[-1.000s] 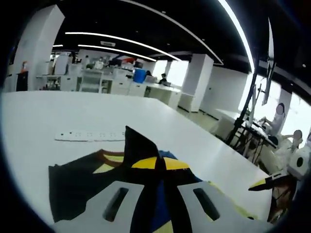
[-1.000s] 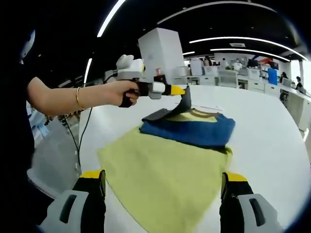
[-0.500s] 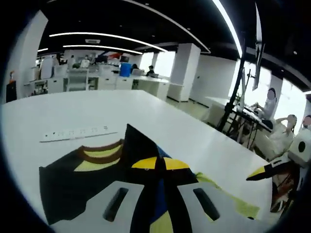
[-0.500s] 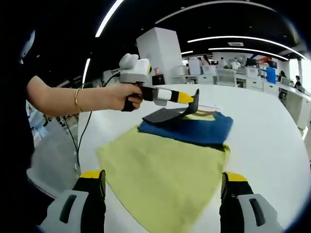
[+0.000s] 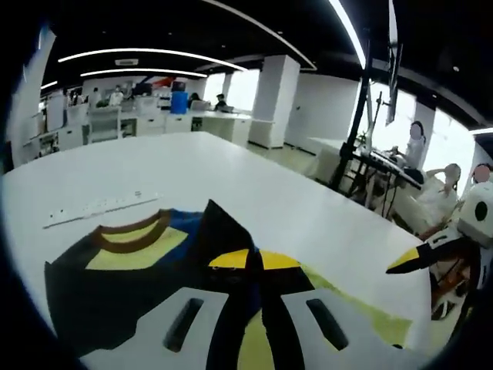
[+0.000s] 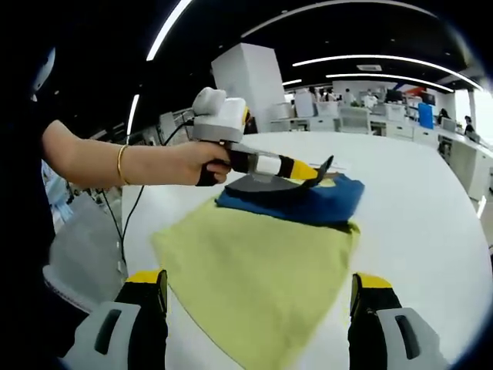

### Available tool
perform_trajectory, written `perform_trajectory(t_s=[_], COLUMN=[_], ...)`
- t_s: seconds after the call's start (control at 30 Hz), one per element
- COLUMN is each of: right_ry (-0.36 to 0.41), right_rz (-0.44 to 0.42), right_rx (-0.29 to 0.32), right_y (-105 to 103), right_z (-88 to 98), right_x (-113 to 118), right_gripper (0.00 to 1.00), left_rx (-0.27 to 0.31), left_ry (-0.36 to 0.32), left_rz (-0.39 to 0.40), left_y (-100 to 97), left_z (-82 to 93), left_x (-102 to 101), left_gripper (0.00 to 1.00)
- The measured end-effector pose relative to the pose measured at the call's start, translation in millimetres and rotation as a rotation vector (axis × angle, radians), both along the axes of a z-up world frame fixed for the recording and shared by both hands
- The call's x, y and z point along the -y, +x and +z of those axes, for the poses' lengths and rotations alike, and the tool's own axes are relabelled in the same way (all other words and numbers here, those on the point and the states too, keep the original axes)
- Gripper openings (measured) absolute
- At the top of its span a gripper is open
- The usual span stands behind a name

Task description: Fold the garment on the visible template until the final outline fits inside the template.

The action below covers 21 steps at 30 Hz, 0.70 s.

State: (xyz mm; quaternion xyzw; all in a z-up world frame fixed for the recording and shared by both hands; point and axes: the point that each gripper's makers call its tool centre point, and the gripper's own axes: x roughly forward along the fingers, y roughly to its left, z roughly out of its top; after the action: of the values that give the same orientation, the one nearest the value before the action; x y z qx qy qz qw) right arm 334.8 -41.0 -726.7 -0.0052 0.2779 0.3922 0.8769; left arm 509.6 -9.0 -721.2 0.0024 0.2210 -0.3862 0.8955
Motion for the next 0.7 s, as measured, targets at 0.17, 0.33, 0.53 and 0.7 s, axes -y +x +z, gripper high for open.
perform_trajectory(t_s=[0.17,0.33,0.53,0.7], right_ry=[0.001,0.003,0.008,0.008], right_rz=[-0.002,0.000,0.004,0.013], right_rx=[-0.003,-0.005,-0.008,-0.012], right_y=[0,0,0,0], right_z=[-0.9,-2.1,-2.7,-3.4], right_x=[0,-1,-4,-6], right_gripper=[0.99,0.99,0.99,0.99], left_rx=[0.005,0.009,0.001,0.008], left_ry=[0.058,0.127,0.169,0.157], left_rz=[-0.050,-0.085,-0.122,-0.147], left_y=[-9.4,-15.4,-22.1,-27.2], left_z=[-13.2,-26.7,-41.0,-40.0], left_x=[11,14,15,13], left_gripper=[0.01,0.01,0.01,0.12])
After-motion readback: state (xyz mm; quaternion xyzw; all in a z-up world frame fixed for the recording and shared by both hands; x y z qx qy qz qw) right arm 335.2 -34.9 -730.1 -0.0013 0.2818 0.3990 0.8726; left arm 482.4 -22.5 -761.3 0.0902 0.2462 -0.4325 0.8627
